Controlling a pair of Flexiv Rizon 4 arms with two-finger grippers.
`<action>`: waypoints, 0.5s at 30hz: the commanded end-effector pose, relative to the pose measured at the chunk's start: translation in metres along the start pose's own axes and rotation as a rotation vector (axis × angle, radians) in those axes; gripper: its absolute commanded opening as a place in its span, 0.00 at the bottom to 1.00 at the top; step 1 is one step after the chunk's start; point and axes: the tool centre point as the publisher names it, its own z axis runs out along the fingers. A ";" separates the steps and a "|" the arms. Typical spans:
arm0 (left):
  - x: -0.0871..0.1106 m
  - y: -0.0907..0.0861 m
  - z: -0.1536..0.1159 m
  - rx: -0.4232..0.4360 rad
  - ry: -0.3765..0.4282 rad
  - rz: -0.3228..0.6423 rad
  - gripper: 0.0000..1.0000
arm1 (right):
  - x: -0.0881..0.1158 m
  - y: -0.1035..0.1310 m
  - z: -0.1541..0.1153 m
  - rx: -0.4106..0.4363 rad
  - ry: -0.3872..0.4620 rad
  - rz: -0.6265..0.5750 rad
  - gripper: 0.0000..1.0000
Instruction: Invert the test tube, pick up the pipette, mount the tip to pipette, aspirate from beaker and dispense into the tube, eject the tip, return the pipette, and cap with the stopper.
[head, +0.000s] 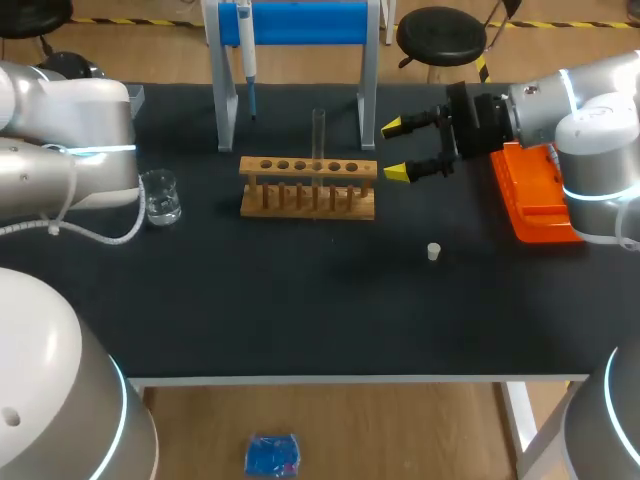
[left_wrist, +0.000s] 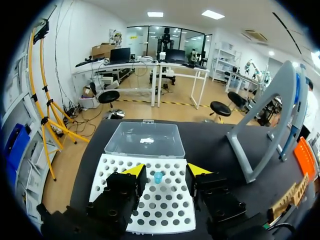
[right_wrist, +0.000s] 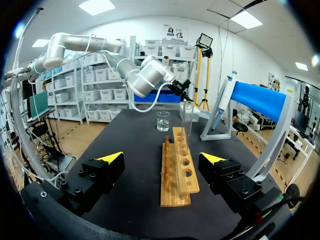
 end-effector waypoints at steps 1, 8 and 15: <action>-0.001 0.000 0.005 -0.010 -0.008 0.000 0.49 | 0.001 0.000 0.000 0.002 -0.002 -0.001 1.00; -0.003 0.002 0.006 -0.012 -0.015 -0.005 0.46 | 0.001 0.000 0.000 0.002 -0.002 -0.001 1.00; -0.005 0.002 0.007 -0.014 -0.021 -0.014 0.44 | 0.001 0.000 0.000 0.002 -0.002 -0.001 1.00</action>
